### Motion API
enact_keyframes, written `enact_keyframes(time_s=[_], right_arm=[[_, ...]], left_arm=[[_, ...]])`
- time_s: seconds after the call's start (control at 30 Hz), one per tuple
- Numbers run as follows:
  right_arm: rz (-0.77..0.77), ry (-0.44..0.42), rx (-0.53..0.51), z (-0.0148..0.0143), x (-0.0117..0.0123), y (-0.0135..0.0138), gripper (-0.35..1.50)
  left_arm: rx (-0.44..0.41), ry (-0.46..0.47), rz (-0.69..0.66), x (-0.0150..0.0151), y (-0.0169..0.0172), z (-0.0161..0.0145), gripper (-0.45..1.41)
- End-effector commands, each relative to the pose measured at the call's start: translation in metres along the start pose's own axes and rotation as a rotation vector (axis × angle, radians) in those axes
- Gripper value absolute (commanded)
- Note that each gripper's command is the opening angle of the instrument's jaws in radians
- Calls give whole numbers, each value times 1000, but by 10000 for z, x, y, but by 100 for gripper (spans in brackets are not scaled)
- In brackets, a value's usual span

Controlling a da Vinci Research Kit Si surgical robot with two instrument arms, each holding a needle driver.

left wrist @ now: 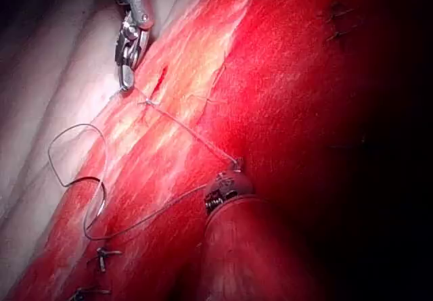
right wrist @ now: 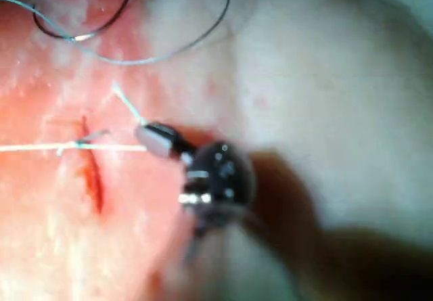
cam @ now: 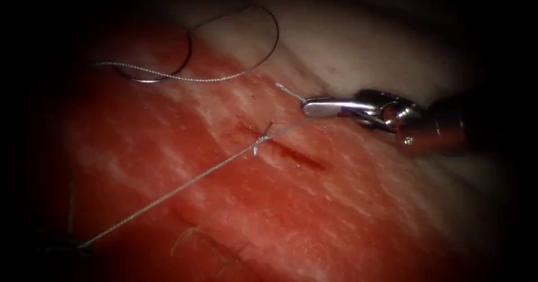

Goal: Wound Closure

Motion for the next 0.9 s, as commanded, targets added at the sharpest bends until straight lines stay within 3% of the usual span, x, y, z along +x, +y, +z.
enact_keyframes(time_s=[0.03, 0.3, 0.47, 0.63, 0.83, 0.87, 0.9], right_arm=[[-15, 0, -12, 3, -4, 6, -35], [-67, -2, -84, -12, 8, 37, -35], [-77, -10, -90, -11, 7, 41, -35], [-76, -19, -69, -7, 1, 32, -35], [-62, 28, -39, 7, 9, 14, -35], [-53, 46, -27, 10, 17, 7, 36], [-40, 63, -21, 10, 28, 1, 91]], left_arm=[[0, 1, 0, -5, 2, 16, -45], [0, 2, 5, -11, -1, 22, -45], [1, 2, 6, -13, 0, 21, -45], [-2, -1, 4, -10, -1, 19, -45], [4, -5, -14, 19, -11, 12, -45], [11, 3, -2, 32, -15, 9, -45], [20, 23, 22, 57, -22, 6, -45]])
